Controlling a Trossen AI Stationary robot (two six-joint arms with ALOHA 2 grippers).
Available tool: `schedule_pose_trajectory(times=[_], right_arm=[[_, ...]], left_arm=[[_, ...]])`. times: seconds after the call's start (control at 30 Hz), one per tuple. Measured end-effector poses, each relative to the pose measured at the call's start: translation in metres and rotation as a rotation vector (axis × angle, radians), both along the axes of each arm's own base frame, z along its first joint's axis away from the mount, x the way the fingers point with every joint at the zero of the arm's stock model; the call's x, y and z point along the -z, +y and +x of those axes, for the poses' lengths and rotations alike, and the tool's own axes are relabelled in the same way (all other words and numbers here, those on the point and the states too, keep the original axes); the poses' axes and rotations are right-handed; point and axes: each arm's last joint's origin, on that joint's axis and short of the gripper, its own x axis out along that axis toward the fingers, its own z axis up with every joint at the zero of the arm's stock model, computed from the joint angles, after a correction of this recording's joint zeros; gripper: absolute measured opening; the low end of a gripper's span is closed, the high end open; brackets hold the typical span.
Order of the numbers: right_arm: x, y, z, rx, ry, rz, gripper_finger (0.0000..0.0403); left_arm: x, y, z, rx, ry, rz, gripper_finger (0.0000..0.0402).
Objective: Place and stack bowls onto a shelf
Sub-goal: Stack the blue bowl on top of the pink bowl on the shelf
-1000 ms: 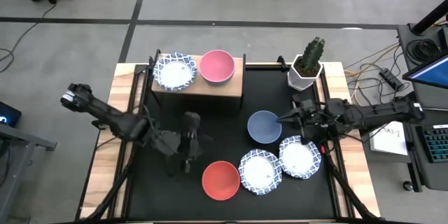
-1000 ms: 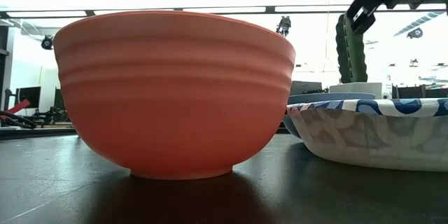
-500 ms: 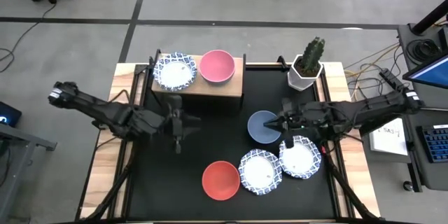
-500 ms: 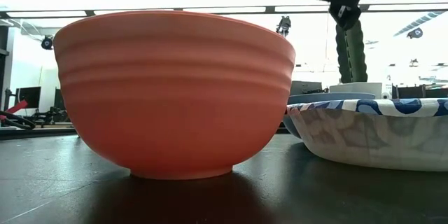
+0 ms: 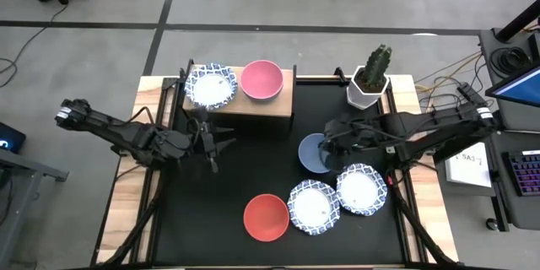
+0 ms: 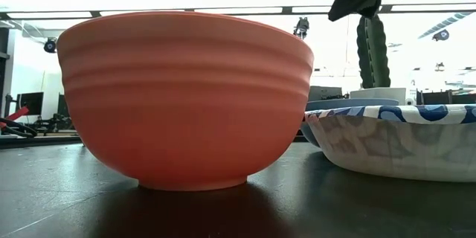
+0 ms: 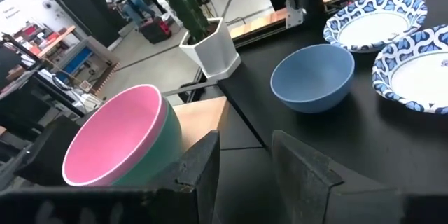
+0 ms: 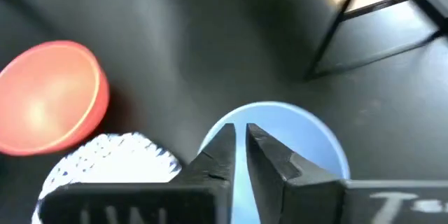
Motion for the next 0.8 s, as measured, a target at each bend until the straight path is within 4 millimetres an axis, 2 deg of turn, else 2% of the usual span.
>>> schedule_pose_trajectory(times=[0.13,0.3,0.4,0.57,0.8], right_arm=[[0.012,0.006,0.017,-0.088,0.085,-0.022,0.0079],[0.043,0.020,0.036,-0.221,0.216,-0.095,0.0131],[0.062,0.023,0.046,-0.211,0.280,-0.089,0.0146],[0.091,0.028,0.064,-0.208,0.354,-0.028,0.0144],[0.120,0.030,0.075,-0.169,0.448,-0.006,0.0114]], left_arm=[[0.000,0.000,0.000,0.000,0.001,0.002,0.0115],[-0.001,0.000,0.000,-0.001,-0.002,-0.001,0.0115],[0.000,0.000,0.000,-0.008,-0.003,-0.018,0.0115],[0.003,0.000,-0.001,-0.024,0.006,-0.052,0.0115],[0.003,0.001,-0.002,-0.027,0.010,-0.057,0.0115]])
